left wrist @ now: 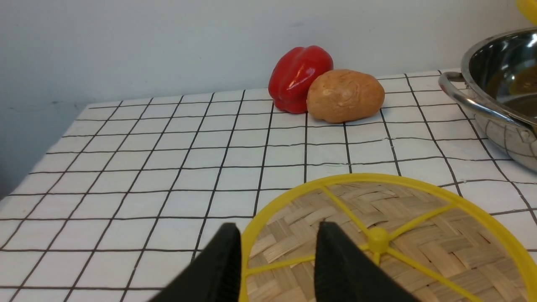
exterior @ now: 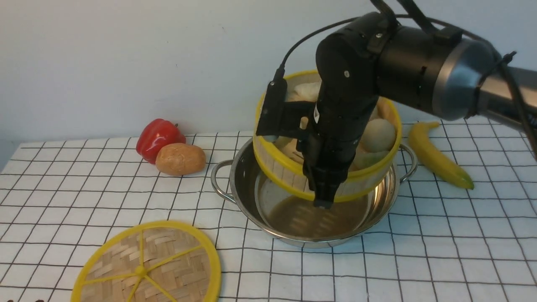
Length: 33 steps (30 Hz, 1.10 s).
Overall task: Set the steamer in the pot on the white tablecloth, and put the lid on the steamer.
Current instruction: 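Place the bamboo steamer basket of food into the steel pot with the right gripper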
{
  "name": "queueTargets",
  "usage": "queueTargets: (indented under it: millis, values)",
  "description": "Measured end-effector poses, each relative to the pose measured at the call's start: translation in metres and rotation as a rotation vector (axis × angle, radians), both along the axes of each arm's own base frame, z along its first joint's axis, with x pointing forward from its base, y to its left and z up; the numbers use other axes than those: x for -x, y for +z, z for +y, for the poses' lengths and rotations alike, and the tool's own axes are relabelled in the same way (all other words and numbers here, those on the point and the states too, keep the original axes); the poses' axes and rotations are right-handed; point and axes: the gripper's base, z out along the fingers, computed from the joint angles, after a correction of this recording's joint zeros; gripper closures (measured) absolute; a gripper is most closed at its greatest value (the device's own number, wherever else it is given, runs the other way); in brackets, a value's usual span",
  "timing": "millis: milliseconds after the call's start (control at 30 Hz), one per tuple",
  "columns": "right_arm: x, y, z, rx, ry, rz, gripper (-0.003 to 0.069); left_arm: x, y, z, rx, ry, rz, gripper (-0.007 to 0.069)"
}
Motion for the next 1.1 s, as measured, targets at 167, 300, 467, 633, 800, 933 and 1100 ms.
queueTargets:
  millis: [167,300,467,633,800,933,1100]
  values:
    - [0.002,0.000,0.002,-0.018,0.001,0.014,0.0594,0.000,0.000,0.000,0.000,0.000,0.000,0.0381]
    - [0.002,-0.002,0.003,-0.026,-0.006,0.024,0.0594,0.000,0.000,0.000,0.000,0.000,0.000,0.0381]
    - [-0.001,-0.014,0.006,-0.012,-0.013,0.051,0.0594,0.000,0.000,0.000,0.000,0.000,0.000,0.0381]
    - [-0.004,-0.027,0.009,0.007,-0.013,0.074,0.0594,0.000,0.000,0.000,0.000,0.000,0.000,0.0381]
    - [-0.006,-0.035,0.011,0.010,-0.015,0.091,0.0594,0.000,0.000,0.000,0.000,0.000,0.000,0.0381]
    - [-0.007,-0.045,0.014,0.010,-0.018,0.118,0.0594,0.000,0.000,0.000,0.000,0.000,0.000,0.0381]
    - [-0.009,-0.058,0.017,0.019,-0.020,0.150,0.0594,0.000,0.000,0.000,0.000,0.000,0.000,0.0381]
